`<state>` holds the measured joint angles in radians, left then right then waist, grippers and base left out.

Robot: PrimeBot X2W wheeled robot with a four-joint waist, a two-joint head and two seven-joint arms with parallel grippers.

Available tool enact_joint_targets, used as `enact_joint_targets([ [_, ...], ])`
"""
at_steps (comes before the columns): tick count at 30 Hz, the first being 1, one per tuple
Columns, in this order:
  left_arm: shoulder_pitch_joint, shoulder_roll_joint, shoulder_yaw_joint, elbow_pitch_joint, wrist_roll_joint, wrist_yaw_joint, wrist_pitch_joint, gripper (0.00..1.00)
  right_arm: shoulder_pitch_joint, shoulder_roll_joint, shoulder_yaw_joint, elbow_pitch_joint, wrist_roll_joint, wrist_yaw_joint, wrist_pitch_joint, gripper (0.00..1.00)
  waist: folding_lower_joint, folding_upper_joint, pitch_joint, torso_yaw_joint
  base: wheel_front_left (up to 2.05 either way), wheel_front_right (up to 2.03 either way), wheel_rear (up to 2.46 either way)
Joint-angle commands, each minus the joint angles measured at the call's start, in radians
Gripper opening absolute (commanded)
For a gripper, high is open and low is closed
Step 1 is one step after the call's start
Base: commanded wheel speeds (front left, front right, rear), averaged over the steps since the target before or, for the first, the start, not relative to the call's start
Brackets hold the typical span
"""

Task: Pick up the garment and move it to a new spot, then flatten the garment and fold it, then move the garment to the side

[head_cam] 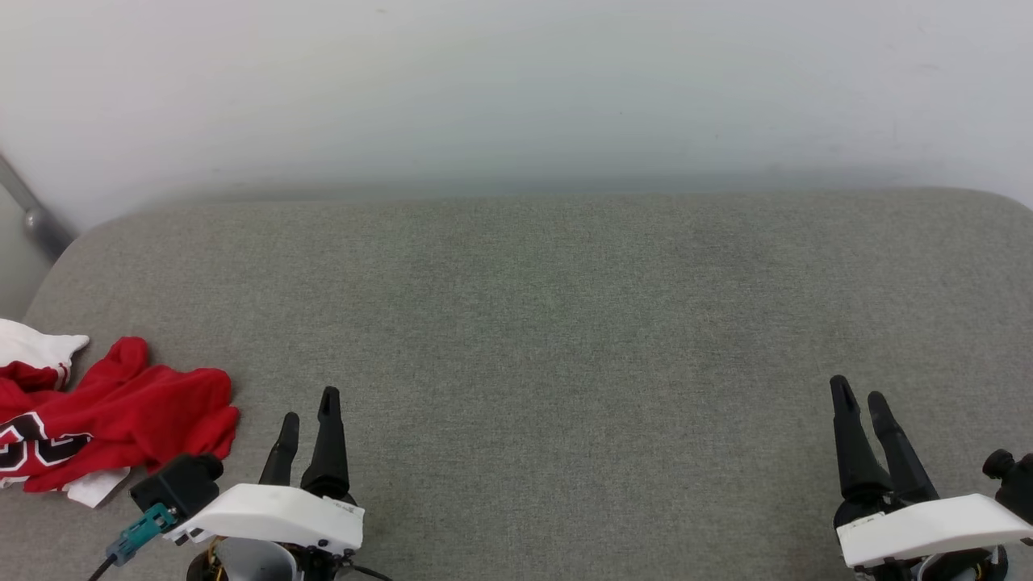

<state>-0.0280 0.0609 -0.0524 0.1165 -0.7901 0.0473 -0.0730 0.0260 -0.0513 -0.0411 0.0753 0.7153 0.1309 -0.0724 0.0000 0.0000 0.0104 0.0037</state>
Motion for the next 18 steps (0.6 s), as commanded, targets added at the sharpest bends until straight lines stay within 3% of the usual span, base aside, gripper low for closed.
enact_joint_targets([
  [1,-0.008,0.012,-0.01,-0.019,0.039,0.011,-0.011,1.0,0.005,0.0,0.006,-0.023,-0.046,0.0,-0.012,1.0,0.0,0.0,0.0,0.0,0.0,0.0,0.0],
  [18,0.006,0.034,-0.076,-0.051,0.224,0.054,-0.059,1.0,0.04,0.001,0.021,-0.075,-0.248,0.0,-0.06,1.0,0.0,0.0,0.0,0.001,0.0,0.0,0.0],
])
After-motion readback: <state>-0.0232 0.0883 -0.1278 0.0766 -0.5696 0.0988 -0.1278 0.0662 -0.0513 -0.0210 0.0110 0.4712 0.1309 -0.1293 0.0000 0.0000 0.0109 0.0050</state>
